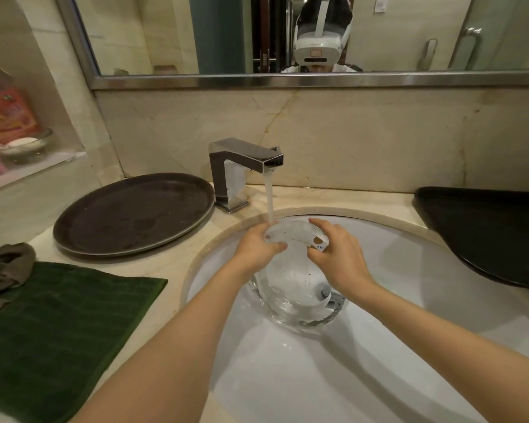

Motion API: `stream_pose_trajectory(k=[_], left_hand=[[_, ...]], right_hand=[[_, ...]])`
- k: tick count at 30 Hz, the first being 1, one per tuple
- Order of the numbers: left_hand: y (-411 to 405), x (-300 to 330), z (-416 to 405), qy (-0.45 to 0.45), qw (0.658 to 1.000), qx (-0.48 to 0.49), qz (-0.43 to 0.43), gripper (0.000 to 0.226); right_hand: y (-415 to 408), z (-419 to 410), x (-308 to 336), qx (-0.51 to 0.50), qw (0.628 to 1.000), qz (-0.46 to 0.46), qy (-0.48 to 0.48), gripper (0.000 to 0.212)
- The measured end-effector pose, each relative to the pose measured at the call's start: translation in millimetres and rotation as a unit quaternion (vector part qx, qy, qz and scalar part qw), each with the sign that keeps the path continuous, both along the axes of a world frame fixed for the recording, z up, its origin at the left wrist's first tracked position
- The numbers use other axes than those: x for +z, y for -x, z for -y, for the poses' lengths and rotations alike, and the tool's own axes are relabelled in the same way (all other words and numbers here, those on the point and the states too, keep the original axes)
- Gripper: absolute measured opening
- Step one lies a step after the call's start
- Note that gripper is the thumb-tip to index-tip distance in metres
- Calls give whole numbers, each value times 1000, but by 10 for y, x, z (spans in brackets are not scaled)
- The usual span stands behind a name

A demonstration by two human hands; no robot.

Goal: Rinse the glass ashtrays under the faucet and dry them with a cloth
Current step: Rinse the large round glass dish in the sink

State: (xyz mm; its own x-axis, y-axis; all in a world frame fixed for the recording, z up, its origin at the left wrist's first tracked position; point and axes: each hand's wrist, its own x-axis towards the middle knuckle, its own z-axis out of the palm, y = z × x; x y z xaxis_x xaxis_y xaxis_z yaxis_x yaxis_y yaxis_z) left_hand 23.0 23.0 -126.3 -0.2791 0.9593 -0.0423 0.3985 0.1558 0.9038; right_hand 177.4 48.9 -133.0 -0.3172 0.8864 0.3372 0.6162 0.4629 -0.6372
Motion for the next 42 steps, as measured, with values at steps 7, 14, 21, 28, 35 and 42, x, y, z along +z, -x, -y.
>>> stream_pose_trajectory(k=[7, 14, 21, 28, 35, 42], left_hand=[[-16, -44, 2, 39, 998, 41, -35, 60], [-16, 70, 10, 35, 995, -30, 87, 65], [-55, 57, -14, 51, 991, 5, 126, 65], [-184, 39, -8, 84, 994, 47, 52, 72], [-305, 203, 104, 145, 950, 75, 265, 51], [-331, 201, 221, 108, 885, 54, 449, 33]], right_hand=[[44, 20, 5, -4, 1000, 24, -2, 54], [-10, -37, 185, 42, 997, 31, 55, 62], [-39, -35, 277, 76, 988, -3, 134, 77], [59, -10, 229, 82, 984, -44, 153, 70], [-29, -4, 237, 122, 961, -92, 231, 84], [18, 67, 274, 145, 959, -93, 225, 78]])
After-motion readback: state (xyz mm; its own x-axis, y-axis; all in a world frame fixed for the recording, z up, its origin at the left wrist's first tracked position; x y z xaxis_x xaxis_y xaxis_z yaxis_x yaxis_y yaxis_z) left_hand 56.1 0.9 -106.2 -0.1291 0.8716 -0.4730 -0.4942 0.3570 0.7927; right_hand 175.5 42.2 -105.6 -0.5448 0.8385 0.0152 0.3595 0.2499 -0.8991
